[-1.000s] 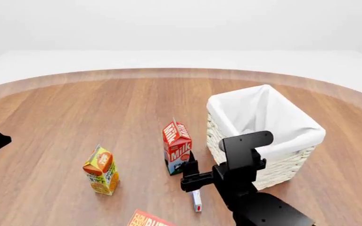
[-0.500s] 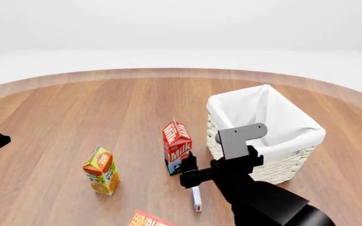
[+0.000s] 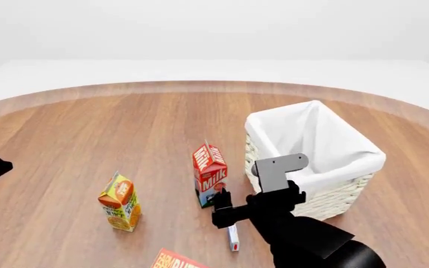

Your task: Pick up the cream cheese box and the butter, and put them in the basket.

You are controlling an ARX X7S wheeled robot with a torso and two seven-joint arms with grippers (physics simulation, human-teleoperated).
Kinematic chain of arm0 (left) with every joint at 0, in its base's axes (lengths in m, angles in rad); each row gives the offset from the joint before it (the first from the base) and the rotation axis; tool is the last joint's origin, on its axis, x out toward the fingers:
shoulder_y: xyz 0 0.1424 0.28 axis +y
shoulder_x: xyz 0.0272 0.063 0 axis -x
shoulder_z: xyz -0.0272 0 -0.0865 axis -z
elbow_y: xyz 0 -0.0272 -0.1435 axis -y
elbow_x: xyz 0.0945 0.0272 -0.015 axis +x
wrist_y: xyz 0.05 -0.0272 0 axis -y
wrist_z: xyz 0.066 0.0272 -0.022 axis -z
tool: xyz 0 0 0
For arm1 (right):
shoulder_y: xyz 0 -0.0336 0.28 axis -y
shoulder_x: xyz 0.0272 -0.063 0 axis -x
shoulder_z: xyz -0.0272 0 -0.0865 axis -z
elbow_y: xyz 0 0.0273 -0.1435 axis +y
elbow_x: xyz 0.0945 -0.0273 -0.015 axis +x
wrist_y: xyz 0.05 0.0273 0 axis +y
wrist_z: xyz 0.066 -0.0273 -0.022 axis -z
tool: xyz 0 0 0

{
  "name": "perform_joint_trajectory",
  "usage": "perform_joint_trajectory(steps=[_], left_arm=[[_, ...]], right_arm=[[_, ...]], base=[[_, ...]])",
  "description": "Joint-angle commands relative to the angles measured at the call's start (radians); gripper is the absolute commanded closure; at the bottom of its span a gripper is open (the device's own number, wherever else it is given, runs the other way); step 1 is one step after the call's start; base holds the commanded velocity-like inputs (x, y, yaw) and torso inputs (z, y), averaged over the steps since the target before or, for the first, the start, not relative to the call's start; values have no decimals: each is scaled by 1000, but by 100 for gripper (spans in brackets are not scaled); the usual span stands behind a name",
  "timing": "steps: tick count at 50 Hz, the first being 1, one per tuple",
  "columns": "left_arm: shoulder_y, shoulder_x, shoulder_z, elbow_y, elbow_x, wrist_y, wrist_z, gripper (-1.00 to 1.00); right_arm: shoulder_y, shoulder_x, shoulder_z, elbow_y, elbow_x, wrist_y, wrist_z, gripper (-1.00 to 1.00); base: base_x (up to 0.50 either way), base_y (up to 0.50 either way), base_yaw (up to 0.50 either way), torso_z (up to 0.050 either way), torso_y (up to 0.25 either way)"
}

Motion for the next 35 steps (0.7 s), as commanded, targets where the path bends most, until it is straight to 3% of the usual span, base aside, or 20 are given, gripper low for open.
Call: perform_joint_trajectory(steps=[1,35], left_arm=[[0,-4,1,1,-3,1,-5,-100],[0,-12,12,-4,-1,9,-10,-100]], right_arm=[[6,3,-23,72,-7,-24,-17,-100],[33,2,-81,218,-27,-92,-52,-100]], base=[[0,0,0,0,0],[0,0,0,0,0]])
